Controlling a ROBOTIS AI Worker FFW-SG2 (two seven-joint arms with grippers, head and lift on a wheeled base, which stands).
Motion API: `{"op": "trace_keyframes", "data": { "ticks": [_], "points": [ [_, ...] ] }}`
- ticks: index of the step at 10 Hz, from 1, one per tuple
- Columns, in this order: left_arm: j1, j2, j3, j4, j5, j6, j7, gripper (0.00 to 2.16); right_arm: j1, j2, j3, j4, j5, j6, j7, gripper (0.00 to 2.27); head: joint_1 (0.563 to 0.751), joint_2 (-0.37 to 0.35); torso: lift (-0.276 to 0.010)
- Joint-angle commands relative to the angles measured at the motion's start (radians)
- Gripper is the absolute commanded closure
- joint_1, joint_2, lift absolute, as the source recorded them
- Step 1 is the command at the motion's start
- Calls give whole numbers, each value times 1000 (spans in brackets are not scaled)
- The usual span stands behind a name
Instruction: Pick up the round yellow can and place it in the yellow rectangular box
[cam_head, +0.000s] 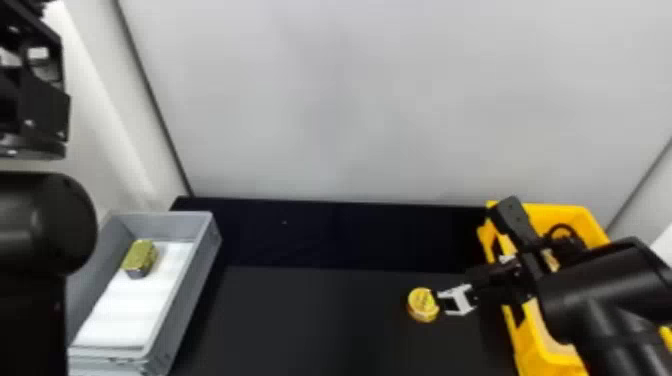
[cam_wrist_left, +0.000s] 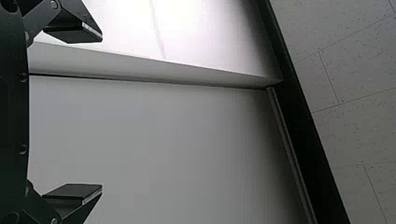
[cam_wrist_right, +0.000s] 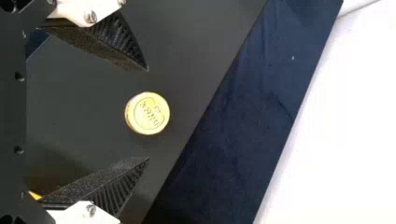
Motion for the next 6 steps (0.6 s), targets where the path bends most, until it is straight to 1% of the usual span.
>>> {"op": "trace_keyframes", "data": {
  "ticks": [1, 3, 4, 6],
  "points": [
    [-2, -9, -3, 10, 1, -15, 0, 140, -40, 31, -31, 134, -1, -77, -19, 116, 663, 54, -2],
    [-1, -10, -3, 12, 1, -18, 0, 140, -67, 53, -37, 224, -27, -127, -61, 116, 663, 54, -2],
    [-2, -12, -5, 16, 1, -23, 0, 140, -80, 61, -39, 261, -36, -148, -67, 116, 663, 54, -2],
    [-4, -15, -9, 21, 1, -24, 0, 140, -116, 61, -22, 345, -74, -180, -97, 114, 663, 54, -2]
  ]
}}
